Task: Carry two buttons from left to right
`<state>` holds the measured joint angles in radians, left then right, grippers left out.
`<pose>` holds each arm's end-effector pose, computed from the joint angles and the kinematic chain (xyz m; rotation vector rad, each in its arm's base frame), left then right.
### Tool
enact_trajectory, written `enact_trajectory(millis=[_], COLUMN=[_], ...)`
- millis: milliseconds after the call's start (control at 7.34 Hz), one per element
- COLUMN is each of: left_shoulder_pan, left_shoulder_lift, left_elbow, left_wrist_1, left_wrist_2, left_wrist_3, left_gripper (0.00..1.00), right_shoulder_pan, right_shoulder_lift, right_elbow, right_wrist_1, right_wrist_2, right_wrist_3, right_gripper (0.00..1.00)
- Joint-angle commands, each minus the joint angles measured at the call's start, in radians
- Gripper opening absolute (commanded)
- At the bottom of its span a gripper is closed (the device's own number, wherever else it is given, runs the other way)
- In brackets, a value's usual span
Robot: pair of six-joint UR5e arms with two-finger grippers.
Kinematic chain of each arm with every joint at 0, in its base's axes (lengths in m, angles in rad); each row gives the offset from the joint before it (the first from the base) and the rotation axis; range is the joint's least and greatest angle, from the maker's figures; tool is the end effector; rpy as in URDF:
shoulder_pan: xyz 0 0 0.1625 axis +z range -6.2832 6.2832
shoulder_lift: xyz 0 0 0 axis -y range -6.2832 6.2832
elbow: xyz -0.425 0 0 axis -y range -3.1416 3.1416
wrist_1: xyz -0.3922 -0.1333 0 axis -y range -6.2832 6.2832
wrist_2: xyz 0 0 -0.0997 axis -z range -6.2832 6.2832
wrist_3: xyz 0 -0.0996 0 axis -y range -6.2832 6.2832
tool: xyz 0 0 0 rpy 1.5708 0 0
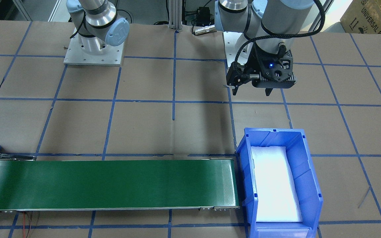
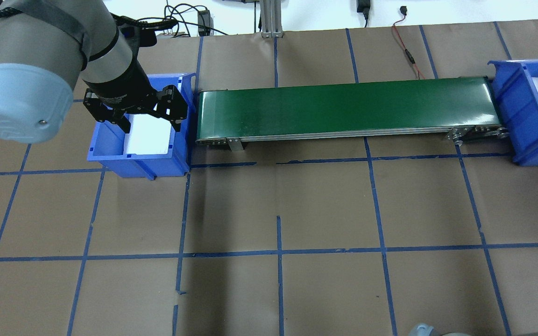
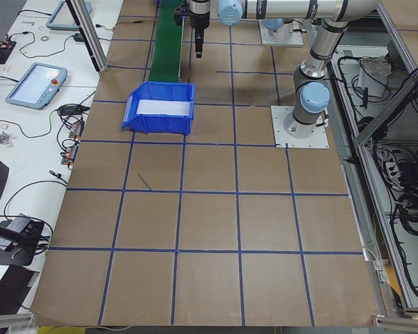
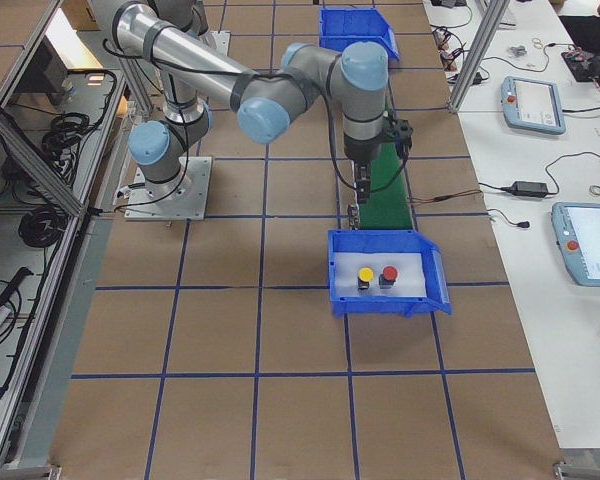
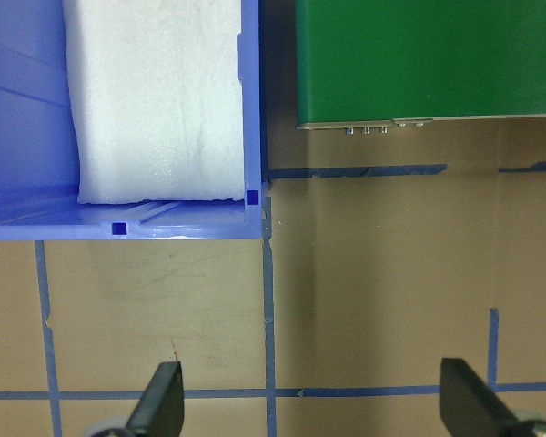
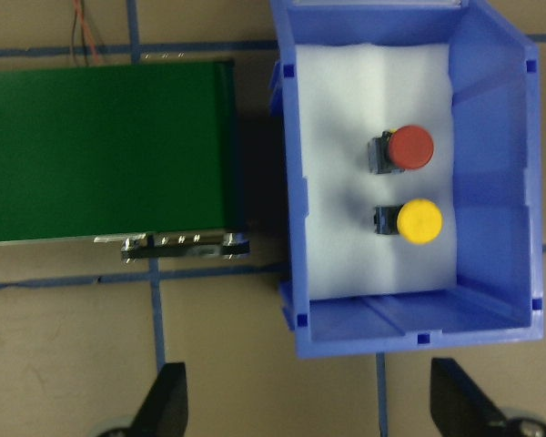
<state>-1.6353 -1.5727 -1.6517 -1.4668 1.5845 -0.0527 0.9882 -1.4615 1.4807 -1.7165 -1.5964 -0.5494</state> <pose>-0.1635 -0.4839 0.4576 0.0182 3.1289 -0.0344 -0.1934 -0.5312 0.4912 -0.0531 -3.0484 0.1421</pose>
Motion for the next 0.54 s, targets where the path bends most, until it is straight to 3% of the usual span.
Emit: enact_trajectory(millis=[0,136,409], left_shoulder_pan=[0.0,0.0,-0.001], left_shoulder_lift=[0.0,0.0,0.002], left_elbow=[0.0,-0.002,0.001], left_wrist_1=[-0.004,-0.007,-0.007], left_wrist_2=[0.0,0.0,0.0], left_wrist_3=[-0.001,-0.007,-0.006], left_gripper=[1.0,1.0,1.0], right_shoulder_pan=[0.075,0.136,0.371], right_shoulder_lift=[-0.123,-0.16,-0.154], right_elbow=[0.007,0.007,0.015], right_wrist_1=[0.195,0.263,0.287], right_wrist_2=[-0.037,-0.033,-0.022], right_wrist_3=[0.036,0.051,0.326], right_gripper=[1.0,1.0,1.0])
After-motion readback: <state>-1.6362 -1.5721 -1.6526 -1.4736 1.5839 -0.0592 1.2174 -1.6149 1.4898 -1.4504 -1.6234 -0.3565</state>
